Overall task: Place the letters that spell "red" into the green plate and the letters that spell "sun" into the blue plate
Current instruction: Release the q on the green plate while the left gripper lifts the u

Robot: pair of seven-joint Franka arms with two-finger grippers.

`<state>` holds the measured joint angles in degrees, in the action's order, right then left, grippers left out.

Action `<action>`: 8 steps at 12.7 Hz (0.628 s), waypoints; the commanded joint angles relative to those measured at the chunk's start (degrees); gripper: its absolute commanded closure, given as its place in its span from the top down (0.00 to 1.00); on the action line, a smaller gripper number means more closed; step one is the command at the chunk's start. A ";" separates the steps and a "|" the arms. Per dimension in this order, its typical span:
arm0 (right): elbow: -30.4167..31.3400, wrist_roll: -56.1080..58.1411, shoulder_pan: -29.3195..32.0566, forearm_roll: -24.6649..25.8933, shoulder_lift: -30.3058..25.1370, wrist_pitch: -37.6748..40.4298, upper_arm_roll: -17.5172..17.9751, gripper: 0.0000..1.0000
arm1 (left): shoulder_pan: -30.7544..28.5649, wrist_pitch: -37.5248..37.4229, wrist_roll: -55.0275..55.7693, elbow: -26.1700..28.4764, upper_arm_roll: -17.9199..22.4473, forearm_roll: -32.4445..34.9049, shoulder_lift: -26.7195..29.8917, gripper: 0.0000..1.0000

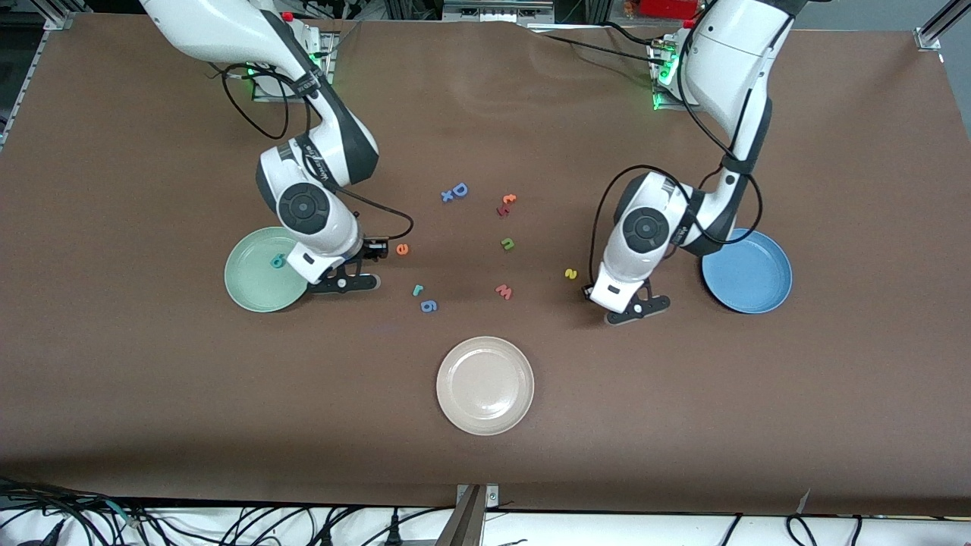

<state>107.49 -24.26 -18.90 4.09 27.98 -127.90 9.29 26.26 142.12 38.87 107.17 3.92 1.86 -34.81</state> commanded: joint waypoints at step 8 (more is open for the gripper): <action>0.35 -7.55 -5.98 -0.75 3.75 -2.88 -0.24 0.53 | -13.06 -3.87 -39.89 12.53 0.21 0.78 16.87 0.24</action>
<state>107.54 -31.46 -24.92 4.04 31.43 -129.78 9.29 15.31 138.36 5.12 115.15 4.83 1.89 -21.81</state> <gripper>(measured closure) 0.471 0.727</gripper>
